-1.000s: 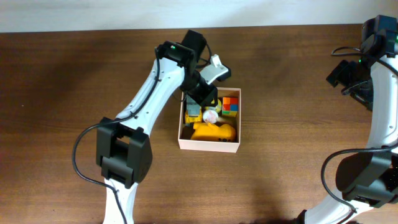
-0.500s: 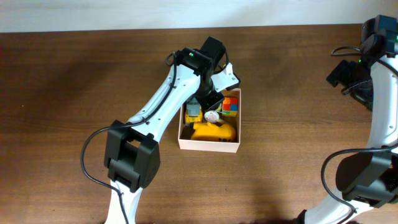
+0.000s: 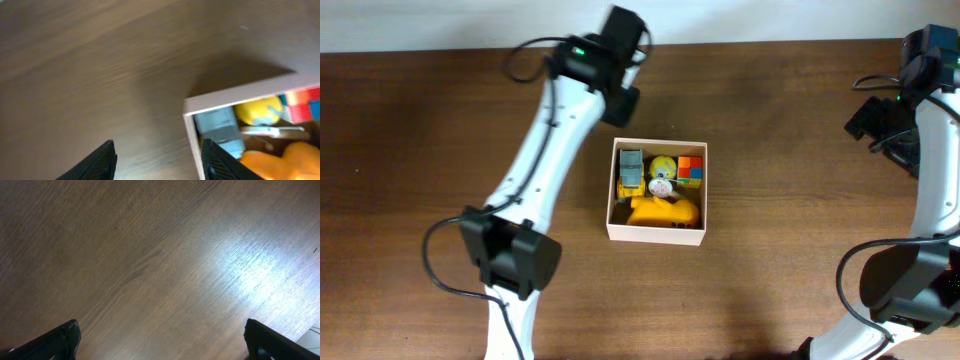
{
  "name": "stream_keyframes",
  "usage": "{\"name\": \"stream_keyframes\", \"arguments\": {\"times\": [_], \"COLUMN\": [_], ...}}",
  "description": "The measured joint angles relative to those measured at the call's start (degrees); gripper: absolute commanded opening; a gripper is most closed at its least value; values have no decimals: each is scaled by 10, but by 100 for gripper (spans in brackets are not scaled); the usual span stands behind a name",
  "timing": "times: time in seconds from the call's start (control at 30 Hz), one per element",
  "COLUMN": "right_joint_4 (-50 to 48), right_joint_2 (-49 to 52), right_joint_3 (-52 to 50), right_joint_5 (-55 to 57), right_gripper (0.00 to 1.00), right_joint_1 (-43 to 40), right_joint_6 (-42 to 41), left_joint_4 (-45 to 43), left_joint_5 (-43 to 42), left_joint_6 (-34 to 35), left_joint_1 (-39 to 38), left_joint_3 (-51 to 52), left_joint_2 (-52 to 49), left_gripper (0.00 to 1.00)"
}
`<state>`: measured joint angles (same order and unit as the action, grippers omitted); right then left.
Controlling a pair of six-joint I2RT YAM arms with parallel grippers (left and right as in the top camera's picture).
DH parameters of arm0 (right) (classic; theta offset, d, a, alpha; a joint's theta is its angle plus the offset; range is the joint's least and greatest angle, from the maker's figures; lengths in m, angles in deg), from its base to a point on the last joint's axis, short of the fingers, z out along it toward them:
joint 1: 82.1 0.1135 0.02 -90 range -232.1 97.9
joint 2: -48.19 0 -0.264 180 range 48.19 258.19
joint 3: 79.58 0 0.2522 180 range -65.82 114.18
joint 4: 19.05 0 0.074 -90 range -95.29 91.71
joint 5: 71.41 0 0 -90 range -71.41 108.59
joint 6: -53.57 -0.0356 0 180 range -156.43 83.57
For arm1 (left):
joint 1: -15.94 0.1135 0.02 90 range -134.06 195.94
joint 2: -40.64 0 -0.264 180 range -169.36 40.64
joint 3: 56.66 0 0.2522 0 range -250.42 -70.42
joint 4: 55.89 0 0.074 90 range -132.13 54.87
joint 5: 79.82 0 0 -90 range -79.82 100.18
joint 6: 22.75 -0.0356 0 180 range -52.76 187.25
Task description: Pack container
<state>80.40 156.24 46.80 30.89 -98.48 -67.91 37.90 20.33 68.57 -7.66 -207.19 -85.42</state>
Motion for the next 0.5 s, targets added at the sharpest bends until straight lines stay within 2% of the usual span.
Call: {"name": "stream_keyframes", "arguments": {"times": [0.1,0.3,0.5], "right_joint_4": [0,0,0], "right_joint_2": [0,0,0], "right_joint_3": [0,0,0], "right_joint_5": [0,0,0], "right_gripper": [99,99,99], "right_joint_1": [0,0,0], "right_joint_6": [0,0,0], "left_joint_4": [44,124,132], "left_joint_5": [6,11,51], "left_joint_6": [28,56,85], "left_joint_1": [43,109,125], "left_joint_3": [-38,-42,-45], "left_joint_2": [1,53,147], "left_gripper": [65,68,69]}}
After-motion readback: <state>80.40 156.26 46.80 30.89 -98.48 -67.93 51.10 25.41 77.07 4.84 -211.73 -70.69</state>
